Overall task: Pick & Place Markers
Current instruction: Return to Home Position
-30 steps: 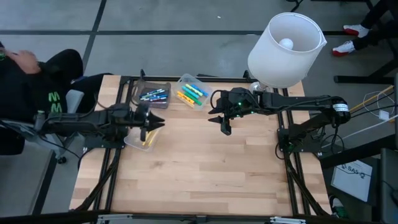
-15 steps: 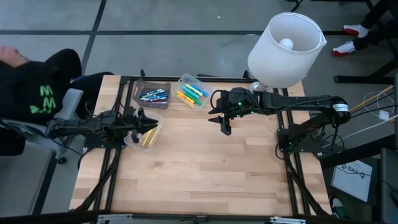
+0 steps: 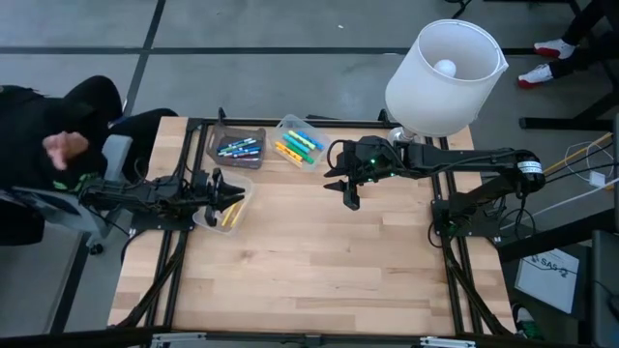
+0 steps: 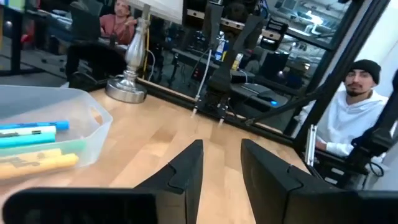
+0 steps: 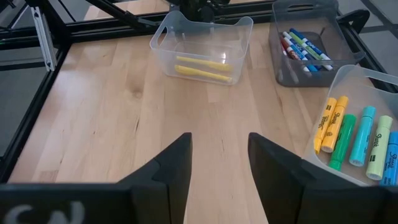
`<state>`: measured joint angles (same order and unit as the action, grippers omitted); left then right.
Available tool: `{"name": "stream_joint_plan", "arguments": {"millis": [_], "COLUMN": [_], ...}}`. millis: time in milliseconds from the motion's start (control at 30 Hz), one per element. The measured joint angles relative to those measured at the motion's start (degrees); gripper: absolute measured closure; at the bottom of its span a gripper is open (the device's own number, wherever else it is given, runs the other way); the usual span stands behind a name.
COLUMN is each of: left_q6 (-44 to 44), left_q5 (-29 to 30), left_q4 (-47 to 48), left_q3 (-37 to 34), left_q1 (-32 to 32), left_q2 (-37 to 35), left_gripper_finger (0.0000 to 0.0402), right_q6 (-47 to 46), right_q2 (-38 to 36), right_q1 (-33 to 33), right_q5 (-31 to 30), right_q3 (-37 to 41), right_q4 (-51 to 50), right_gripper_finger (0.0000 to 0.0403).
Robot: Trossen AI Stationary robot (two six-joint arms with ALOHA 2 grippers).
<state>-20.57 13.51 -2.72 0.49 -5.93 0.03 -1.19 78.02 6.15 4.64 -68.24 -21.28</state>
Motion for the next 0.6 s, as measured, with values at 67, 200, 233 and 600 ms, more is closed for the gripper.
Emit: {"name": "stream_joint_plan", "arguments": {"millis": [67, 200, 233, 600], "left_q6": [0.69, 0.76, 0.68, 8.59], "left_q5": [-0.22, -3.34, -4.13, -4.55], "left_q4": [0.02, 0.43, 0.50, 0.74], "left_q3": [0.00, 0.00, 0.00, 0.00], "left_q1": [-0.09, -0.07, -0.07, -0.05], "left_q2": [0.00, 0.21, 0.22, 1.72], "left_gripper_finger": [0.0297, 0.0295, 0.0295, 0.0297], "right_q6": [0.00, 0.00, -0.01, 0.00], "right_q2": [0.00, 0.00, 0.00, 0.00], "right_q1": [-0.02, -0.02, -0.01, 0.00], "right_q5": [0.00, 0.00, 0.00, -0.01], "right_q3": [-0.01, -0.01, -0.01, -0.01], "right_q4": [0.00, 0.00, 0.00, 0.00], "right_gripper_finger": [0.0247, 0.0247, 0.0247, 0.0247]}}
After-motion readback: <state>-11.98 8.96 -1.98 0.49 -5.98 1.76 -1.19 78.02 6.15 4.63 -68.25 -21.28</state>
